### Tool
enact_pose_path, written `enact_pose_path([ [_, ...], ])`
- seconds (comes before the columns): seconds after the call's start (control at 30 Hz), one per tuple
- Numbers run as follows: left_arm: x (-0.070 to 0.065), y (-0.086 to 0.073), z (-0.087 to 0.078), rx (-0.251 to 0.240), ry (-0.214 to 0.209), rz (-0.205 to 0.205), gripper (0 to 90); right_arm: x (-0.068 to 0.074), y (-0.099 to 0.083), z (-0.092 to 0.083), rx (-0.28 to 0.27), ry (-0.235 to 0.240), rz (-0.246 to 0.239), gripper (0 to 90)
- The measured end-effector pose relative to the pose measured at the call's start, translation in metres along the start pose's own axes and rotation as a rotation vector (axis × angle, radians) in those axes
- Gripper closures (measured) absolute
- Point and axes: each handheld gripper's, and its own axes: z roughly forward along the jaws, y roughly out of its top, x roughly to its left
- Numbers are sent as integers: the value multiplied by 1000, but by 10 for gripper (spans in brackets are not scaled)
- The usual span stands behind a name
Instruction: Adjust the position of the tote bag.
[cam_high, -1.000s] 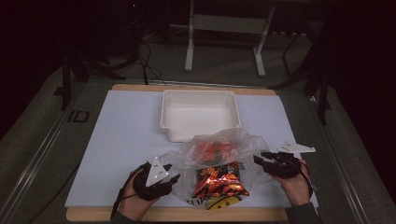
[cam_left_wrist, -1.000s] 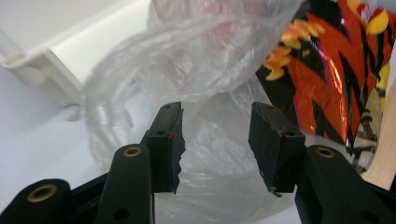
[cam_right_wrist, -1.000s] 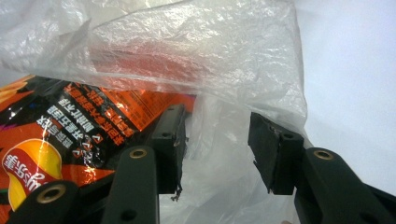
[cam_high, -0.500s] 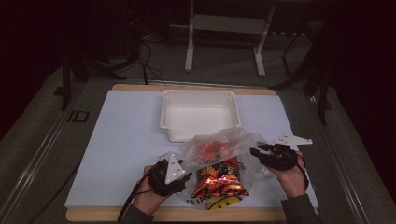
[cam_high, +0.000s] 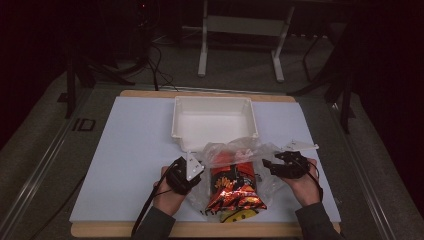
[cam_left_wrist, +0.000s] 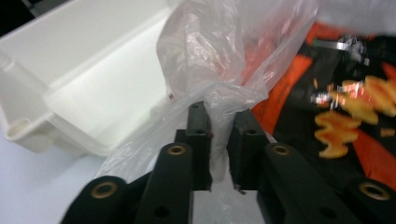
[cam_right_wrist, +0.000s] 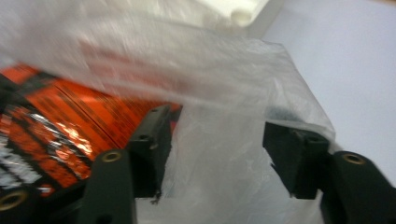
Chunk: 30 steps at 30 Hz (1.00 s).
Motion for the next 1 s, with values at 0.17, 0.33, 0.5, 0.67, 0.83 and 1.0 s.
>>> enact_pose_path([
  [0.17,14,7,-3,-63,-15,-81,852,3,0,20,72,-39,-52,392],
  [0.33,36,5,-7,-93,-2,-187,872,2,-1,23,97,-35,-60,711],
  [0.5,59,-3,-12,-94,35,-277,891,-5,-4,17,102,-31,-55,863],
  [0.67,68,-10,-3,-48,60,-292,895,-9,-8,13,99,-4,-49,894],
  [0.83,68,-13,7,-9,45,-293,798,-9,-8,15,102,-11,-51,889],
  [1.0,66,-13,4,-6,3,-260,589,-8,-8,13,97,3,-60,862],
])
